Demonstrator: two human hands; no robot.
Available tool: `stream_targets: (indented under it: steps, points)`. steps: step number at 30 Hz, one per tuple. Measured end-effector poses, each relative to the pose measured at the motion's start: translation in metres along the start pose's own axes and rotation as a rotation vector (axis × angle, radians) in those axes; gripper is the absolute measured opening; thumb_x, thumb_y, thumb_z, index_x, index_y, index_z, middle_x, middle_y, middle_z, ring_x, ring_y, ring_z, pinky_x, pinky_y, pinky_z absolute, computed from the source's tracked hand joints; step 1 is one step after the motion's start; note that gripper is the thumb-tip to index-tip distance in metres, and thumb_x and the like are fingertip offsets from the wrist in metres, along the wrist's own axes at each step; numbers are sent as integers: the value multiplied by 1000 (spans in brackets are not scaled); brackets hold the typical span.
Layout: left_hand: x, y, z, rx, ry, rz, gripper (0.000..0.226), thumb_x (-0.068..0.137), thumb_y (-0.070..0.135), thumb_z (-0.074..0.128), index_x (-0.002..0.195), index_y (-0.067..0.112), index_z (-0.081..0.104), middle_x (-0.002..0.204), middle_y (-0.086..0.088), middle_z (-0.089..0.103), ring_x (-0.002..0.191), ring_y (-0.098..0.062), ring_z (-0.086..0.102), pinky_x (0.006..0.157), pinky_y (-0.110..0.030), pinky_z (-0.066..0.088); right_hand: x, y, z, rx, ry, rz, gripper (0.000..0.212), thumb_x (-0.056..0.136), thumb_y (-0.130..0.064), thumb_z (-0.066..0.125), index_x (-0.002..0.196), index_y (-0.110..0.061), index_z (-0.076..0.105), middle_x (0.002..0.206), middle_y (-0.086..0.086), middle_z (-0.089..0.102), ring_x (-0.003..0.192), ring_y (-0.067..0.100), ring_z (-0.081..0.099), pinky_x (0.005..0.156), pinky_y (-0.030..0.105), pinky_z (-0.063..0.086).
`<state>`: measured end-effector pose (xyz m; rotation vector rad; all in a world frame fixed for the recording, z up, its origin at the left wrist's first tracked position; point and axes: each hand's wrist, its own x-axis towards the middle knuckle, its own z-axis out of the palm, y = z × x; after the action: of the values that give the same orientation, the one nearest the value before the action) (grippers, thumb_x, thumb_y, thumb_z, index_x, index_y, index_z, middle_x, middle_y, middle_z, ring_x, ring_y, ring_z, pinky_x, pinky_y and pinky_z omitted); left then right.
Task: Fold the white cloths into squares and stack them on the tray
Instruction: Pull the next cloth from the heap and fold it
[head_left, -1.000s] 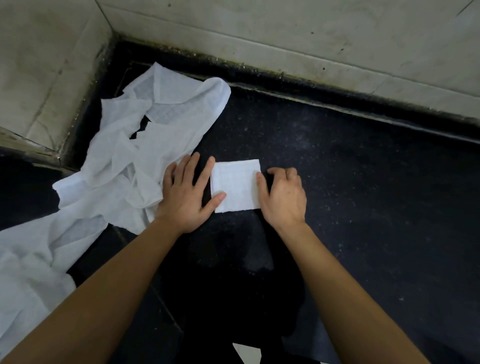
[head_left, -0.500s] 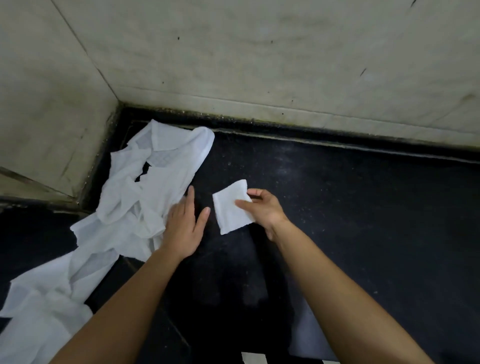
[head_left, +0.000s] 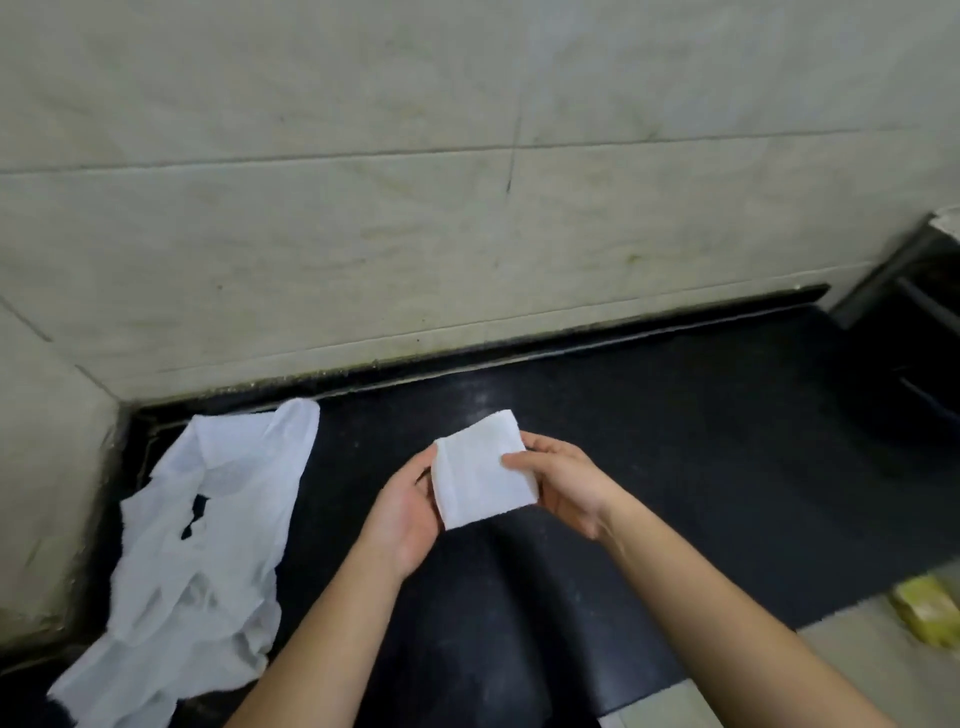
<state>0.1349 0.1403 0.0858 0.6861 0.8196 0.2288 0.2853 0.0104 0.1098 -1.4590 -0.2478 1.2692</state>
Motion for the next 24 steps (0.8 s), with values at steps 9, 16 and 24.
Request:
stream_targets:
  steps: [9, 16, 24]
  points:
    - [-23, -59, 153, 157, -252, -96, 40, 99, 36, 56, 126, 7, 64, 120, -14, 71, 109, -28, 70, 94, -45, 51, -123, 12, -118, 274, 255, -141, 38, 101, -36, 57, 125, -8, 67, 119, 10, 73, 113, 25, 69, 98, 41, 54]
    - [-37, -166, 303, 301, -347, -154, 43, 98, 38, 58, 127, 8, 65, 123, -15, 70, 115, -32, 66, 106, -52, 45, -228, 41, -259, 351, 470, -265, 40, 100, -46, 55, 118, -15, 71, 112, 4, 76, 106, 21, 72, 98, 44, 55]
    - [-61, -319, 473, 400, -403, -259, 41, 94, 31, 63, 125, 3, 66, 114, -15, 72, 110, -31, 67, 102, -51, 50, -352, 79, -429, 227, 888, -363, 27, 101, -39, 56, 96, -18, 72, 91, 2, 76, 76, 8, 67, 66, 25, 51]
